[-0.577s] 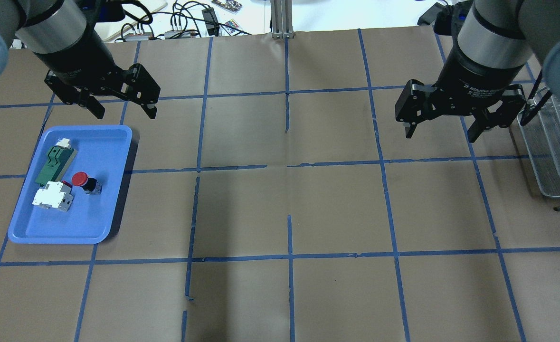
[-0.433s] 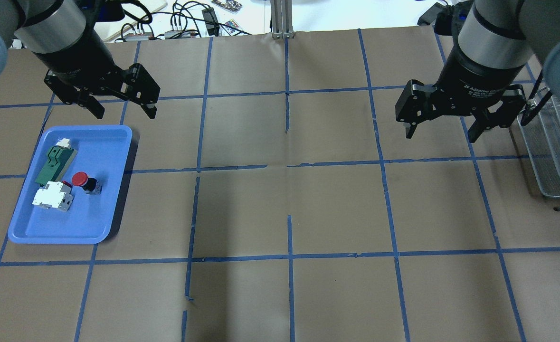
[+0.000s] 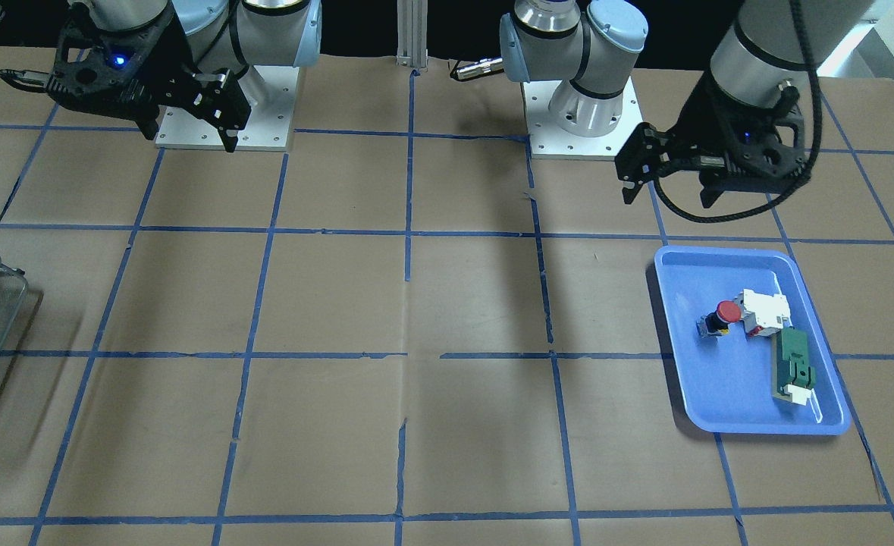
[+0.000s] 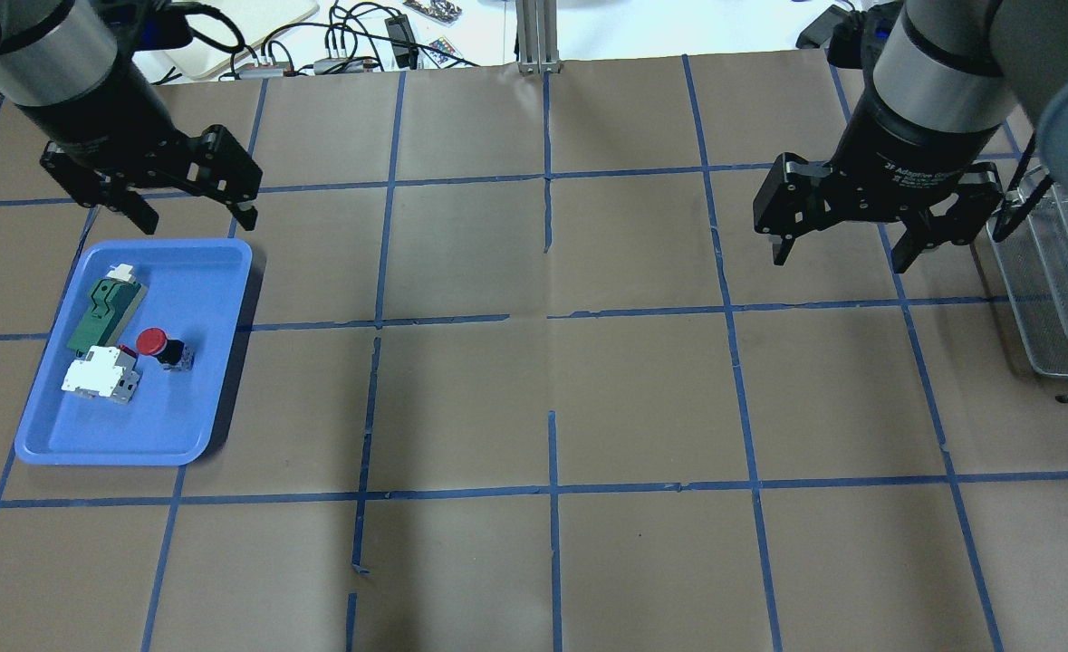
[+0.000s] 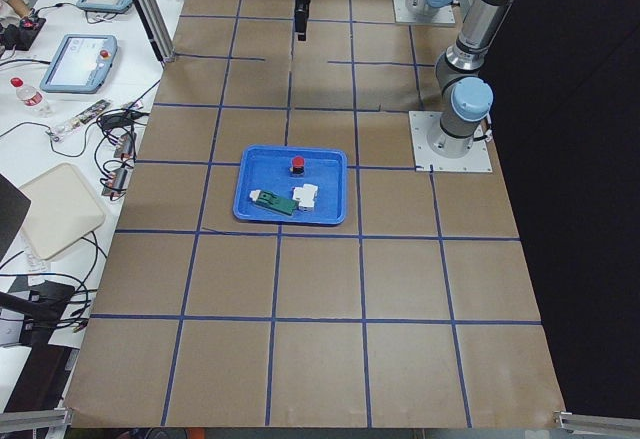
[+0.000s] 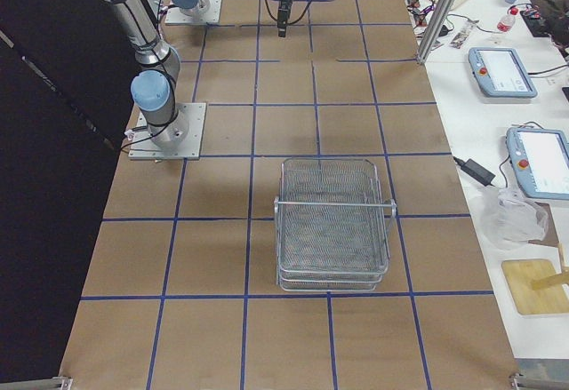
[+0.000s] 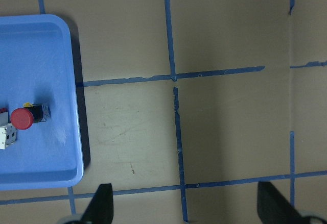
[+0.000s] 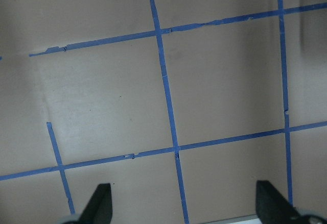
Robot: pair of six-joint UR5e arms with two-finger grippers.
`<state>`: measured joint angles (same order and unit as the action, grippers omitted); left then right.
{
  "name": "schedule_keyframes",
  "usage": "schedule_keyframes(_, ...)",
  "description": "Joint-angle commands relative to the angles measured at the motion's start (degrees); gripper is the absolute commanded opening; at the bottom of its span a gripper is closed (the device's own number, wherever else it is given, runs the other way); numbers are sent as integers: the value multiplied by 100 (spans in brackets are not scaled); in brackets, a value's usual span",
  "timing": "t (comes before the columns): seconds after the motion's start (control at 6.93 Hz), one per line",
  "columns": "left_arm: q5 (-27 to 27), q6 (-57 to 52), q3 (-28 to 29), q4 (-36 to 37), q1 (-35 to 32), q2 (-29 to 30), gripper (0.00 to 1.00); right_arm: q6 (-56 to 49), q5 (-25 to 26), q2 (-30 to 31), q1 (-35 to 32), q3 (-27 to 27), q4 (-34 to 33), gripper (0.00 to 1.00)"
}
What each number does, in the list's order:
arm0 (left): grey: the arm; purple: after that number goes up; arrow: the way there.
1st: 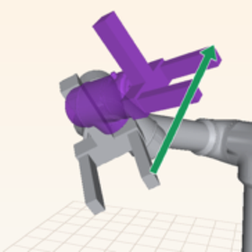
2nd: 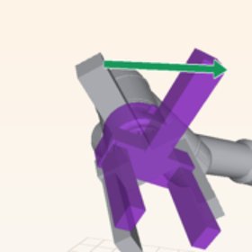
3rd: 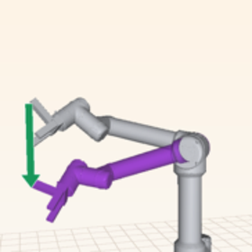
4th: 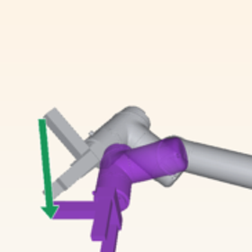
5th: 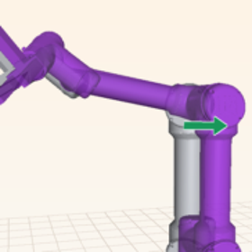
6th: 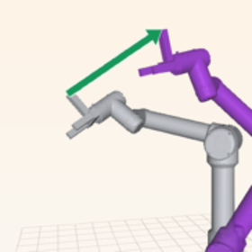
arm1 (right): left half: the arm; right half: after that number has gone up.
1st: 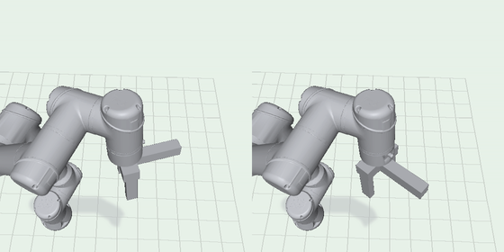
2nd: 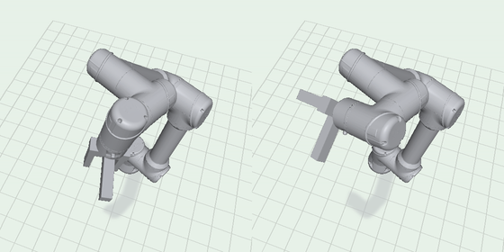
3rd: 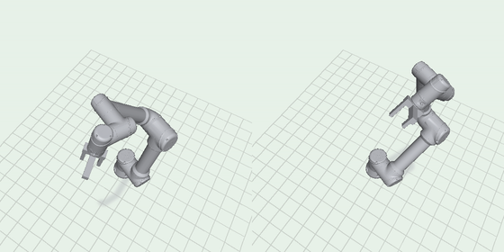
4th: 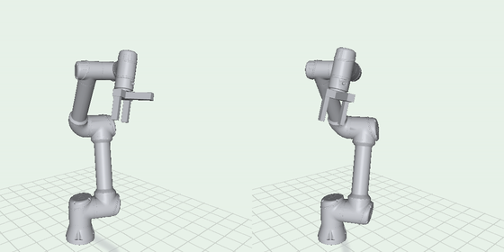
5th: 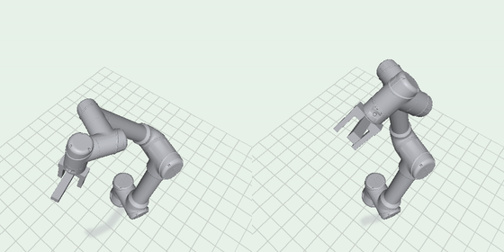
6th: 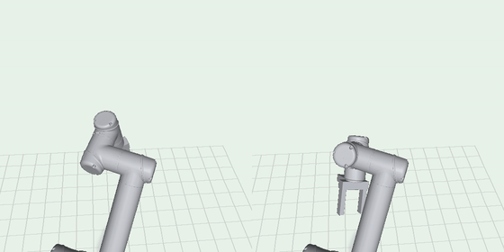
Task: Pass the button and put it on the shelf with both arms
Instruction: 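Move the left gripper down over the red button in the blue tray, then close the left gripper on the red-capped button and lift it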
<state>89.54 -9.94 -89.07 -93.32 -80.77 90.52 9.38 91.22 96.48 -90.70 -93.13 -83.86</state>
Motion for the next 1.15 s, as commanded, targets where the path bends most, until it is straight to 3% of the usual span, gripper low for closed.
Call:
schedule_keyframes(0.0, -16, -1241, -433, 189, 1084, 298, 100, 3, -51, 2, 0, -3, -7, 100)
schedule_keyframes(0.29, 54, -2369, -1179, 1784, 1747, 754, 100, 3, -8, 11, 0, -12, -7, 100)
schedule_keyframes(0.72, 327, -2582, -2182, 3656, 1898, 1431, 99, 64, -121, 2, -9, -21, -60, 100)
schedule_keyframes(1.01, 310, -2582, -2255, 3707, 1933, 1653, 98, -6, -148, 2, -9, -38, -33, 100)
